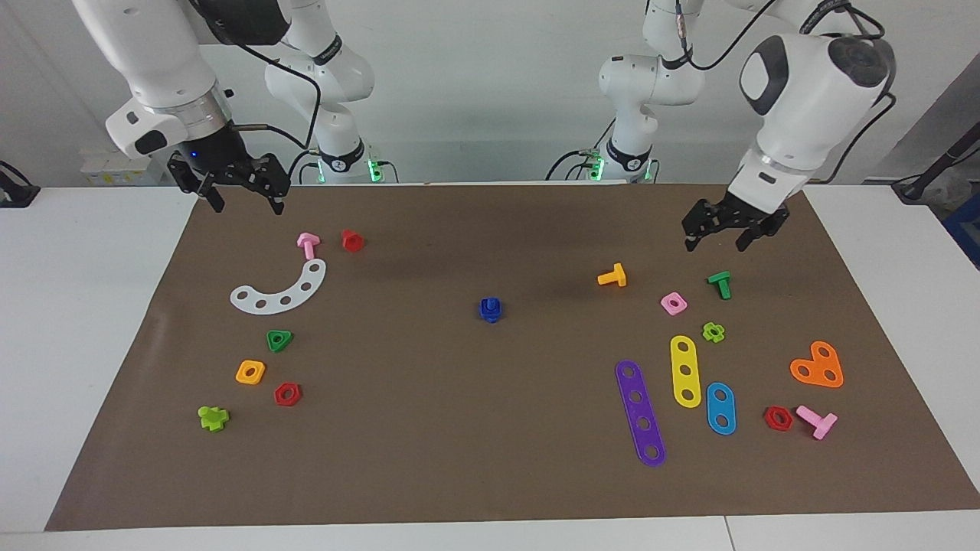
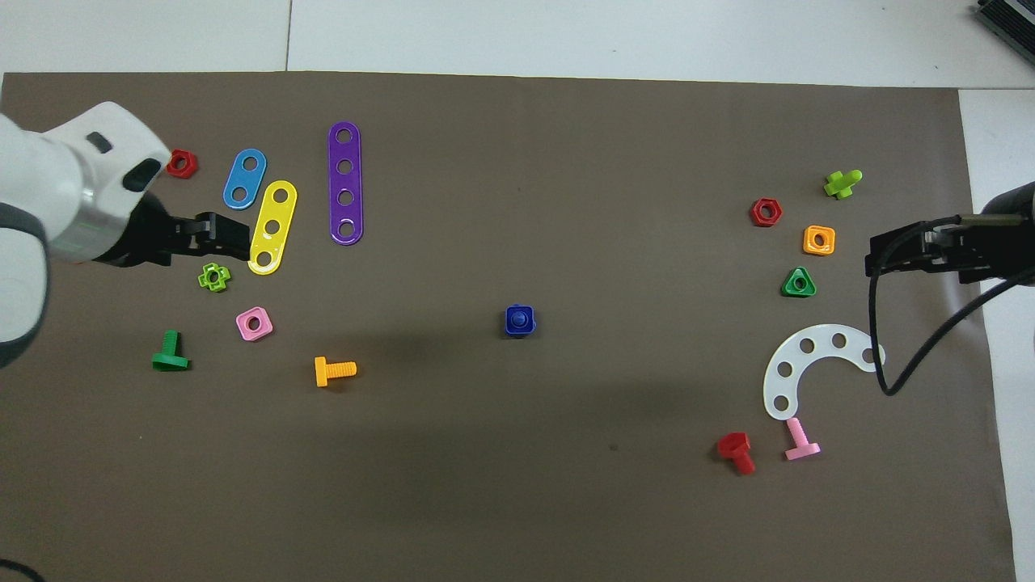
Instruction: Unscrew and place screws in storage area
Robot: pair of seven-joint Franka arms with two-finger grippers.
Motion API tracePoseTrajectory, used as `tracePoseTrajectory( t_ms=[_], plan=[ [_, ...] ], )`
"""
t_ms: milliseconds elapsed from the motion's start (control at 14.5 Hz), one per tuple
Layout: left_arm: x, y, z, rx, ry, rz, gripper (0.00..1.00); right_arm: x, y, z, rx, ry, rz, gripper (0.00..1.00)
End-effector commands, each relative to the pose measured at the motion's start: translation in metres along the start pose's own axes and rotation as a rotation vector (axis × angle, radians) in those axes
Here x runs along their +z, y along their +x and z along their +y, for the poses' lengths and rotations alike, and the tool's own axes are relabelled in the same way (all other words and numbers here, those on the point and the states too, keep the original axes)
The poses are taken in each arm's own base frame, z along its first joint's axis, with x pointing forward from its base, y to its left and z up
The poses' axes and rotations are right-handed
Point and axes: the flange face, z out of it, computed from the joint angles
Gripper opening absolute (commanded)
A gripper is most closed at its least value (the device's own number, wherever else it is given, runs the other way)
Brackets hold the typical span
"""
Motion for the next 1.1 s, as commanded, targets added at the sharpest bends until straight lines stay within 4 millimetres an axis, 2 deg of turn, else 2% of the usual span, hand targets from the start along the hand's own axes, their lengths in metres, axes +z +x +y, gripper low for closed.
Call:
tracePoseTrajectory(
  t_ms=[0, 207, 276, 345, 414, 552, 621, 690, 897, 1034],
  plan=[
    [0.043, 0.006, 0.074, -0.071, -0.013, 0.029, 0.98, -0.001, -0.006, 0.001, -0.022, 0.009, -0.007, 1.0],
    [0.056, -0.005, 0.13, -0.066, -0.072, 0.051, 0.96, 0.0, -0.006, 0.001, -0.022, 0.009, -0.008, 1.0],
    [0.068, -0.005, 0.149, -0.083, -0.112, 0.049, 0.9, 0.0, -0.006, 0.001, -0.022, 0.009, -0.008, 1.0],
    [0.08, -0.009, 0.172, -0.078, -0.123, 0.047, 0.9, 0.0, -0.006, 0.001, -0.022, 0.009, -0.008, 1.0],
    [0.098, -0.011, 0.199, -0.076, -0.12, 0.046, 0.89, 0.0, -0.006, 0.001, -0.022, 0.009, -0.008, 1.0],
    [0.141, -0.005, 0.235, -0.087, -0.118, 0.04, 0.86, 0.0, -0.006, 0.001, -0.022, 0.009, -0.008, 1.0],
    [0.167, -0.015, 0.263, -0.054, -0.102, 0.021, 0.86, -0.001, -0.006, 0.001, -0.022, 0.009, -0.007, 1.0],
    [0.187, -0.02, 0.275, -0.051, -0.087, 0.013, 0.86, -0.001, -0.006, 0.001, -0.022, 0.009, -0.007, 1.0],
    [0.207, -0.025, 0.281, -0.025, -0.067, 0.03, 0.82, 0.0, -0.006, 0.001, -0.022, 0.009, -0.008, 1.0],
    [0.221, -0.035, 0.287, 0.011, -0.042, 0.029, 0.82, 0.0, -0.006, 0.001, -0.022, 0.009, -0.008, 1.0]
  ],
)
